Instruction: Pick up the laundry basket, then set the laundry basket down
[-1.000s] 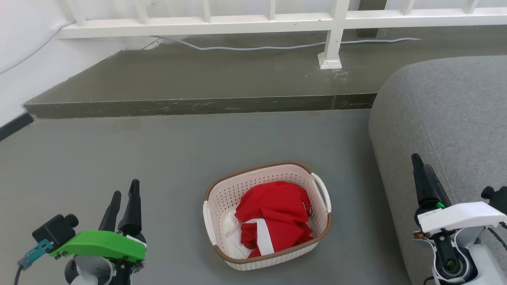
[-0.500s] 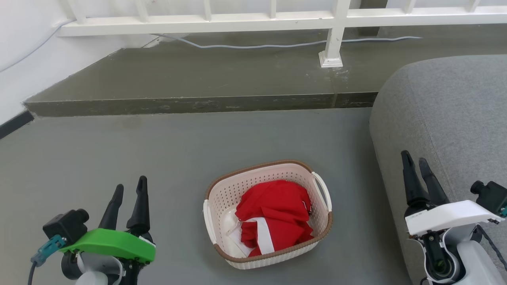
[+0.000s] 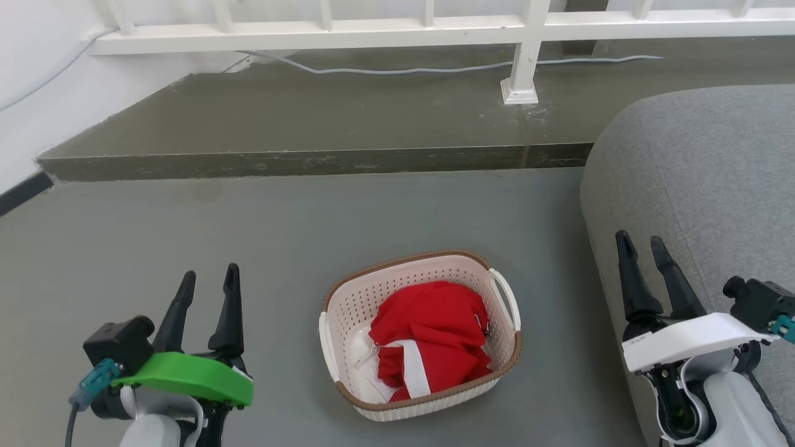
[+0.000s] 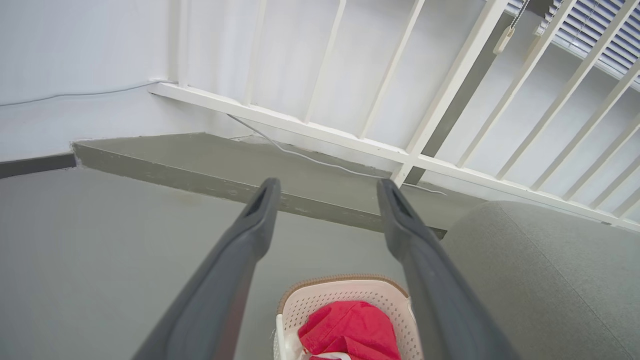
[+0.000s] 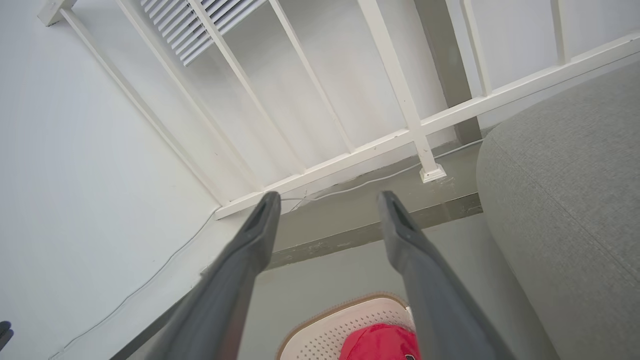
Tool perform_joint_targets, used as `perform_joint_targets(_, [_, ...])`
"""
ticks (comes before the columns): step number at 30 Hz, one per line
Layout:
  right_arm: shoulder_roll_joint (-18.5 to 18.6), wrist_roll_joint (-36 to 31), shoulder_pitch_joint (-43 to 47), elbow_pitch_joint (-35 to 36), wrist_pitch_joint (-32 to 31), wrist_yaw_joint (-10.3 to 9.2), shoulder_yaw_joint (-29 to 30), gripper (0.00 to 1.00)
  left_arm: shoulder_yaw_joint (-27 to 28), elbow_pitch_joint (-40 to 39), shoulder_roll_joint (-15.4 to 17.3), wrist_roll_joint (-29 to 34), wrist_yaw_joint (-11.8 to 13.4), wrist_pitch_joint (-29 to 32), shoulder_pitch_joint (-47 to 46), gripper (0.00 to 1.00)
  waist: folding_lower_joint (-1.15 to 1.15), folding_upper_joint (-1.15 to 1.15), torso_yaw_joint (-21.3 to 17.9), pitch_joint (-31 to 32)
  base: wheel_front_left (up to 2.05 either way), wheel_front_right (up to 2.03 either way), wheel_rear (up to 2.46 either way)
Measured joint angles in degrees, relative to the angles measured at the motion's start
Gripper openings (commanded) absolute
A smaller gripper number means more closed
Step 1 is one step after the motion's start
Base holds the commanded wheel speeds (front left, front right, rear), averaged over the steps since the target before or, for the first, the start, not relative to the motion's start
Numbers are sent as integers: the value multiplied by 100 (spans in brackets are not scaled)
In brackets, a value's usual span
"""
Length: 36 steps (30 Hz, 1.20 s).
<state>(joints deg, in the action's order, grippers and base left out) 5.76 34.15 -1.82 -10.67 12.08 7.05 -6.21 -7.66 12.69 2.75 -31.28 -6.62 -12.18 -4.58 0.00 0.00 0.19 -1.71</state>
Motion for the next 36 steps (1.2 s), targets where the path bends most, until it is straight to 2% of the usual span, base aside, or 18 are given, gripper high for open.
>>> perform_joint_targets(11, [3,-772,-8,29,225,1,-78,100,-113,-25,-9,836,-25,-209,-52,100,0,0,8,5,0,0,0])
perform_joint_targets(36, [-22,-988,-9,-94,226,1,2,100,-116,21,-18,881,-49,-225,-69,100,0,0,2,-12,0,0,0])
